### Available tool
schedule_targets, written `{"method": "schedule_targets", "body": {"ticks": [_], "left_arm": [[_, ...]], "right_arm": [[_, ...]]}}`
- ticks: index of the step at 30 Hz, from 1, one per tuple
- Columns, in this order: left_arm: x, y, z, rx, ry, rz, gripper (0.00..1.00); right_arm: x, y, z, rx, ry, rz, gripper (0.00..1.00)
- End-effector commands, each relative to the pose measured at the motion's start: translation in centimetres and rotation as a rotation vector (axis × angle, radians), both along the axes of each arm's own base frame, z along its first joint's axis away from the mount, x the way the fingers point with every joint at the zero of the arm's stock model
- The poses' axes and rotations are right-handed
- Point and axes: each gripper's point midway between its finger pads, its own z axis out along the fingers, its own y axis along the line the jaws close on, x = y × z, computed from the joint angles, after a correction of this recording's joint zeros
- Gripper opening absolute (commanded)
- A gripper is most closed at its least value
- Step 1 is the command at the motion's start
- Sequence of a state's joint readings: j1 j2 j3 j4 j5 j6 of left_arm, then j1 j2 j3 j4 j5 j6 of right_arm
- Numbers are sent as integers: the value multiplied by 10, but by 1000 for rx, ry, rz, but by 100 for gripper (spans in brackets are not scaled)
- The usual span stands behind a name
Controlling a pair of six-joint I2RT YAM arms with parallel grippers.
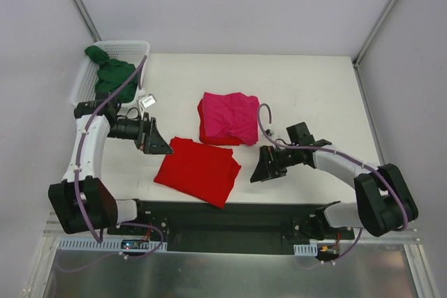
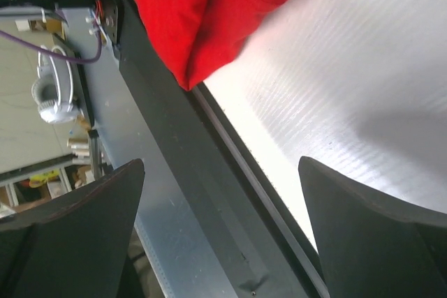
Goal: Fold and stack the t-shirts
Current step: Put the neatly folded tshirt into the corner of the board with the right arm
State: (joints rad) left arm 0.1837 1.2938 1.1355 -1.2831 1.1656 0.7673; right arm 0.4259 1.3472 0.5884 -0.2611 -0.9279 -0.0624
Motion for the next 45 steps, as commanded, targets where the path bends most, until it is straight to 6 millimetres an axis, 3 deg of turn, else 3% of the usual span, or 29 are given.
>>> {"method": "schedule_targets", "body": {"ticks": [1, 7, 11, 13, 17, 19, 23, 25, 27, 28, 29, 31, 33, 35, 37, 40, 45], "left_arm": [[0, -1, 10, 5, 90, 90, 99], [3, -4, 18, -8, 81, 132, 99], [4, -11, -4, -69, 275, 165, 99], [-5, -22, -14, 29, 239, 97, 99], [-10, -30, -4, 130, 111, 6, 99], [-15, -35, 4, 168, 10, -48, 99], [-3, -38, 15, 219, -181, -78, 99], [7, -40, 21, 235, -365, -100, 99], [4, -46, 7, 283, -458, -128, 99], [10, -51, 3, 301, -499, -128, 99], [-3, -65, -14, 322, -476, -190, 99], [2, -67, -38, 364, -338, -123, 99], [7, -63, -69, 417, -145, -27, 99], [5, -59, -84, 405, -34, 9, 99], [12, -49, -82, 320, 73, 111, 99], [26, -28, -83, 307, 79, 206, 99], [36, -1, -59, 329, -114, 268, 99]], "right_arm": [[19, -4, 19, 33, -100, -89, 96], [40, -14, 36, 27, -99, -286, 96], [52, -11, 60, 73, -152, -346, 96], [53, -11, 67, 88, -172, -355, 96], [51, -15, 66, 84, -196, -365, 96], [44, -16, 62, 84, -263, -274, 96], [28, -29, 37, -21, -309, -87, 96], [31, -30, 37, -40, -302, -42, 96], [29, -30, 34, -44, -267, -1, 96], [33, -25, 44, -16, -270, 7, 96], [37, -23, 44, -16, -253, -7, 96], [47, -21, 46, -17, -265, -36, 96], [62, -19, 46, -37, -270, -113, 96], [65, -17, 43, -51, -269, -141, 96], [59, -13, 40, -54, -247, -129, 96], [56, -6, 25, -63, -199, -145, 96], [65, 9, -6, -108, -188, -165, 96]]}}
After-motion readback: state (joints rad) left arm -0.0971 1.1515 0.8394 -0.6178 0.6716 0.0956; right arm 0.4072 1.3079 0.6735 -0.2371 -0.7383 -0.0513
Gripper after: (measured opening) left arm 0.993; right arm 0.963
